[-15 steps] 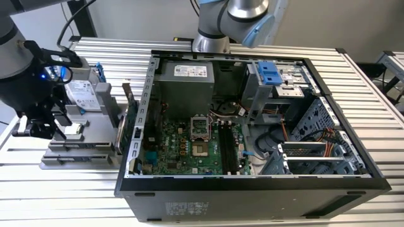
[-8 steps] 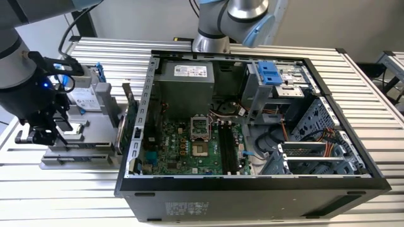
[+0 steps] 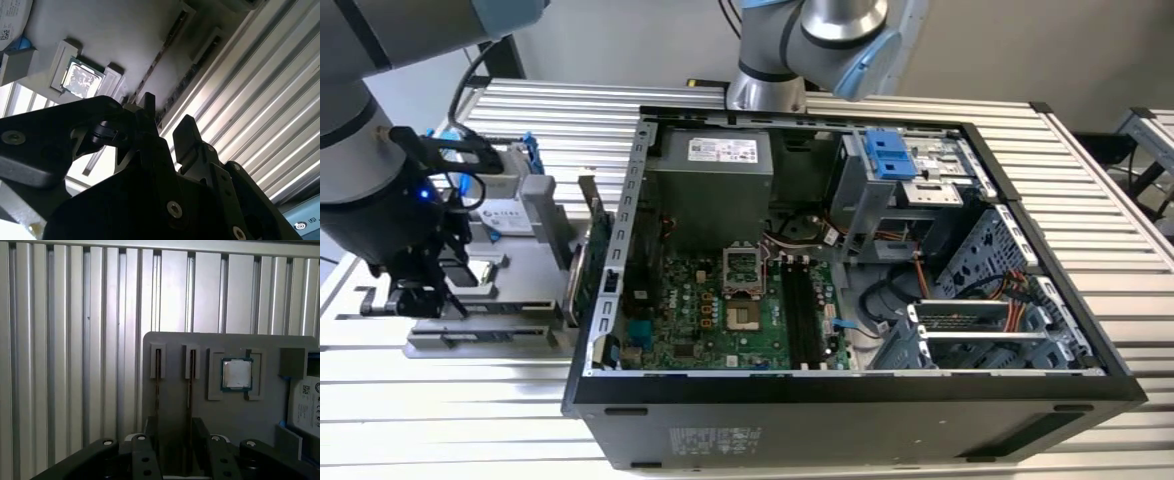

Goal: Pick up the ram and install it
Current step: 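Pick up the ram and move it above insertion slot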

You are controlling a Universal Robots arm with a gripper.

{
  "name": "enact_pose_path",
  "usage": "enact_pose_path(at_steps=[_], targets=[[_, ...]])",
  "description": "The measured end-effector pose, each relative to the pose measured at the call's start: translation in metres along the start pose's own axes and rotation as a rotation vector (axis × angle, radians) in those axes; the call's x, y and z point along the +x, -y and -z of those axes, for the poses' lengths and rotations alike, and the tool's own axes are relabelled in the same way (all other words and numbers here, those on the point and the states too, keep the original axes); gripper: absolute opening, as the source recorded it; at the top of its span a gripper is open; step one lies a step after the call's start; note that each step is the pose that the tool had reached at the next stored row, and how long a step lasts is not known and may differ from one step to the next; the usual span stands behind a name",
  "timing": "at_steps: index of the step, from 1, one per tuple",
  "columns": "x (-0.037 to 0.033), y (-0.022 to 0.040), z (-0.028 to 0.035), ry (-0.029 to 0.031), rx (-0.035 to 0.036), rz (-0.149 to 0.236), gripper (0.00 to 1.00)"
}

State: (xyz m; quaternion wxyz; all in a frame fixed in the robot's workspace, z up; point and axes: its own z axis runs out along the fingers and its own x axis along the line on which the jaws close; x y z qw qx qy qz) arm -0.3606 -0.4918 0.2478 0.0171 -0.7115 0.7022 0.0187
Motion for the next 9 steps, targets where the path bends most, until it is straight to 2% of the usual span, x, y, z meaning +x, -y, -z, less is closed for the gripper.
enact_pose_path(at_steps=[3,9], targets=[[0.0009,0.0,-0.0029,-0.0003,-0.0001,0.001,1.0],[0.001,0.0001,-0.0035,-0.0014,0.0,0.001,1.0]])
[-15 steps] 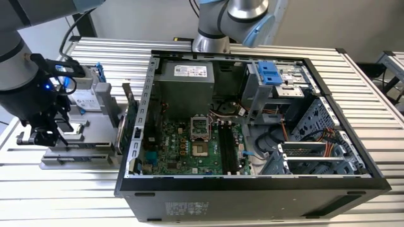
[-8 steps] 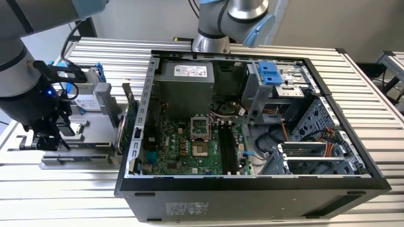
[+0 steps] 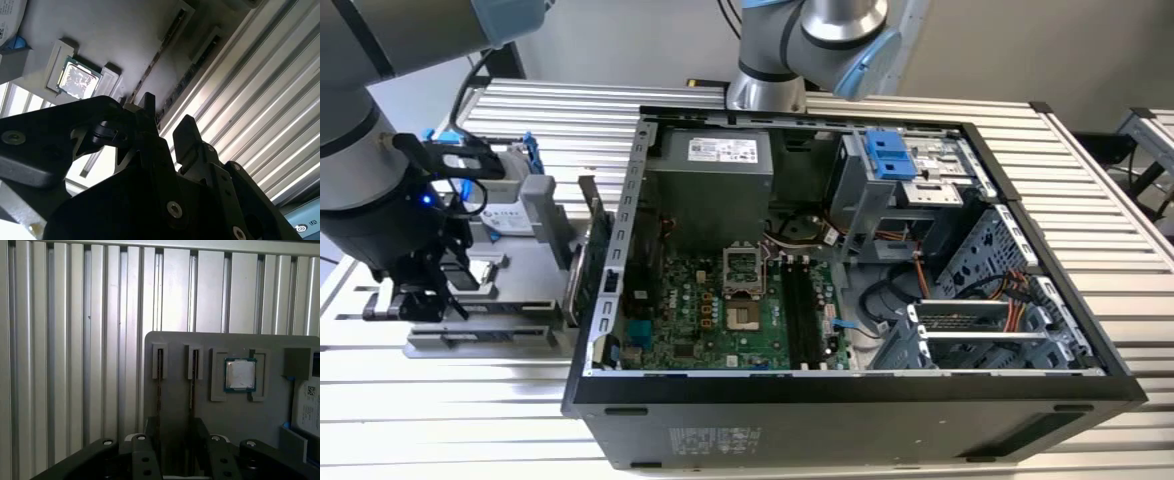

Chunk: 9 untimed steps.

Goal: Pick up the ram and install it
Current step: 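Pick up the ram and move it above insertion slot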

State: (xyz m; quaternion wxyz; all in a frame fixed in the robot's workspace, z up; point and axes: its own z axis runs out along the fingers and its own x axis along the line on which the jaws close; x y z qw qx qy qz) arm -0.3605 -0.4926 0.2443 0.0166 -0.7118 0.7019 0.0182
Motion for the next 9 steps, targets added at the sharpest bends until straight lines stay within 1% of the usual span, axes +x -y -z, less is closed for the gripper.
enact_pose_path(at_steps=[2,5,9], targets=[[0.0001,0.0,-0.0018,0.0001,0.001,0.0,1.0],[0.0007,0.0,-0.0057,0.0,0.0046,0.0,1.0],[0.0022,0.001,-0.0114,-0.0001,0.0051,0.0,1.0]])
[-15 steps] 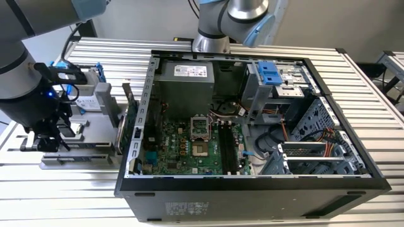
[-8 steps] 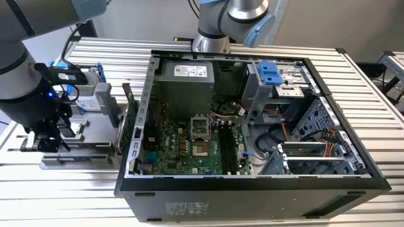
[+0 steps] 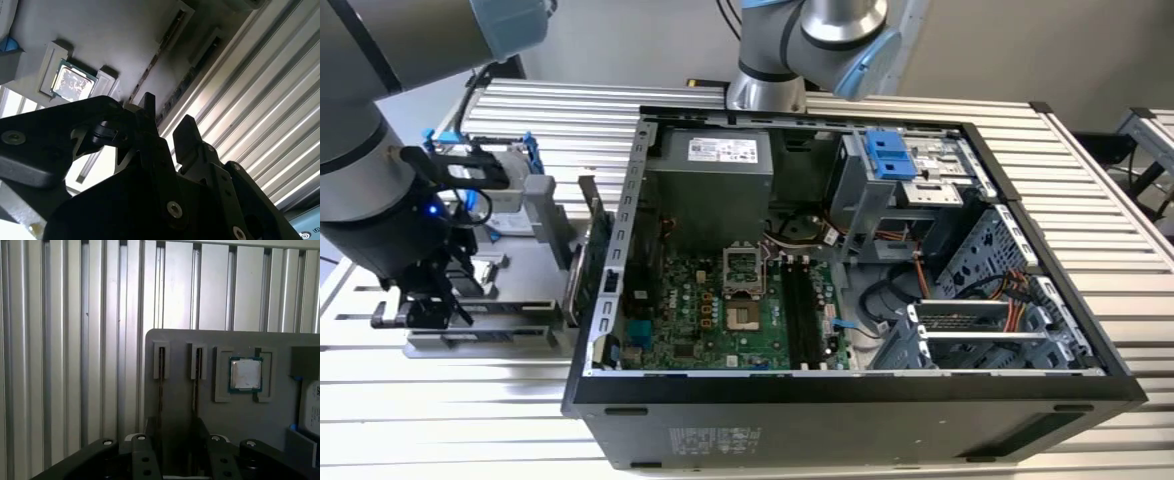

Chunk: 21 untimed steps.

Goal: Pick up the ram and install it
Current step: 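Pick up the ram and move it above insertion slot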

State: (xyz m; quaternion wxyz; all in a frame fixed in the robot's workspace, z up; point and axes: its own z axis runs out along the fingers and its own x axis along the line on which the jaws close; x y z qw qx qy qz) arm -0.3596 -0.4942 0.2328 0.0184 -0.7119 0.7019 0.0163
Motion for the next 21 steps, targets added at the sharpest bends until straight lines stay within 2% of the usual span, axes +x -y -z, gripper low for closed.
enact_pose_path(at_steps=[9,14,21], targets=[[0.0064,0.0022,-0.0149,0.0002,0.0009,-0.008,1.0],[0.0073,0.005,-0.0223,0.0,0.0009,-0.011,1.0],[0.0077,0.0075,-0.0284,-0.0001,0.0015,-0.024,1.0]])
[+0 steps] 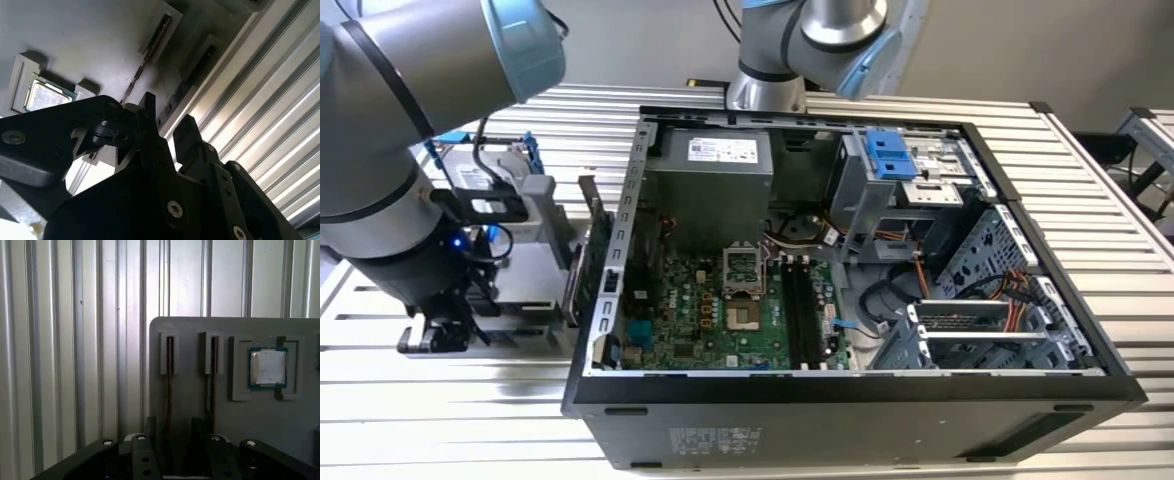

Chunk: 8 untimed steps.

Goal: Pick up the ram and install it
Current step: 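Pick up the ram and move it above insertion slot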

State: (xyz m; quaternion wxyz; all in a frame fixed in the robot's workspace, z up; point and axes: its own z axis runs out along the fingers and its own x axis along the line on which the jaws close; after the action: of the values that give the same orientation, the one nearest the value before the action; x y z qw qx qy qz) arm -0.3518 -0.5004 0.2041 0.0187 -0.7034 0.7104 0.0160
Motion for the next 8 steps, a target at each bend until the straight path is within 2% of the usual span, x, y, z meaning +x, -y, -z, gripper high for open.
enact_pose_path(at_steps=[8], targets=[[0.0003,-0.0003,-0.0057,0.0,0.0011,-0.022,1.0]])
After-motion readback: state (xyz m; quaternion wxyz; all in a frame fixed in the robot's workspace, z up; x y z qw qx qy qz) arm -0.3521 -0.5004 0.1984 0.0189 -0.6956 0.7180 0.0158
